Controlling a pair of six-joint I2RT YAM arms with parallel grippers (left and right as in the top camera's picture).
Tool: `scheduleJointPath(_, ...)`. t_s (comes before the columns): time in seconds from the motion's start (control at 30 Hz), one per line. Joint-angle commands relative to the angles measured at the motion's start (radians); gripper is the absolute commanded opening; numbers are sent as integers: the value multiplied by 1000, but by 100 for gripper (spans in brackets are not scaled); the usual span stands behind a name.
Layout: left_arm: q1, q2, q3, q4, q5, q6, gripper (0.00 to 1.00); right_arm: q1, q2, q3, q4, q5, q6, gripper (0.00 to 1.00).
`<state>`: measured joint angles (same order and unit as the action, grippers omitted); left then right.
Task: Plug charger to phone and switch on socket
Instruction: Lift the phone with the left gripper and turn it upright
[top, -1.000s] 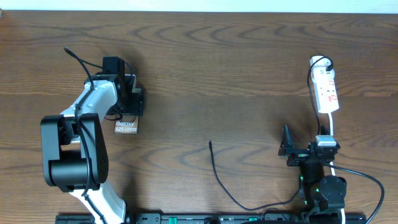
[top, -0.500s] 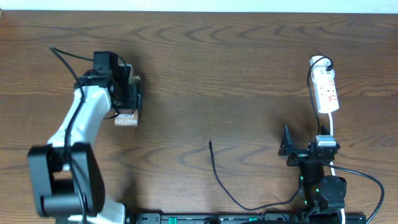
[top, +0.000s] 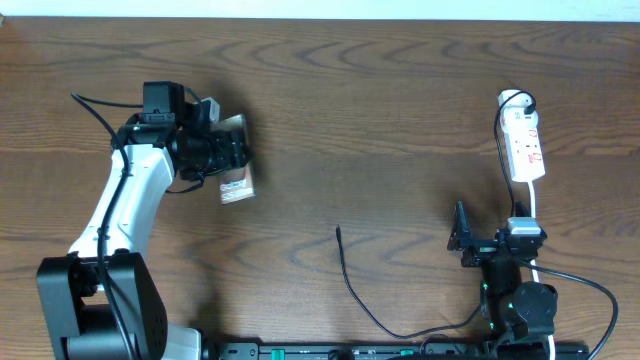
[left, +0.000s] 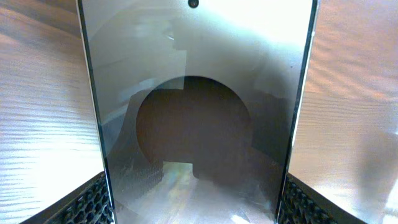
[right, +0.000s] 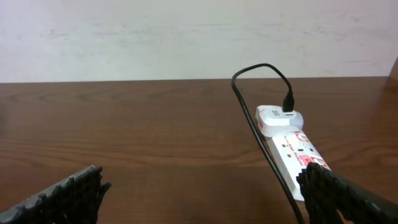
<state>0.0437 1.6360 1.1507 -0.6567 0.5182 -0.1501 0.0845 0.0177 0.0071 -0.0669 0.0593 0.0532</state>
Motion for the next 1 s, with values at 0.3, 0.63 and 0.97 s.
scheduleJointPath(0.3, -2, -18, 9, 0, 423, -600, 8, -5, -2, -2, -3, -2, 13, 99)
scheduleJointPath(0.63, -1, -18, 9, 7, 651, -907, 8, -5, -2, -2, -3, -2, 13, 99)
scheduleJointPath(0.97, 2, -18, 9, 18, 755, -1048, 7, -5, -2, -2, -3, -2, 13, 99)
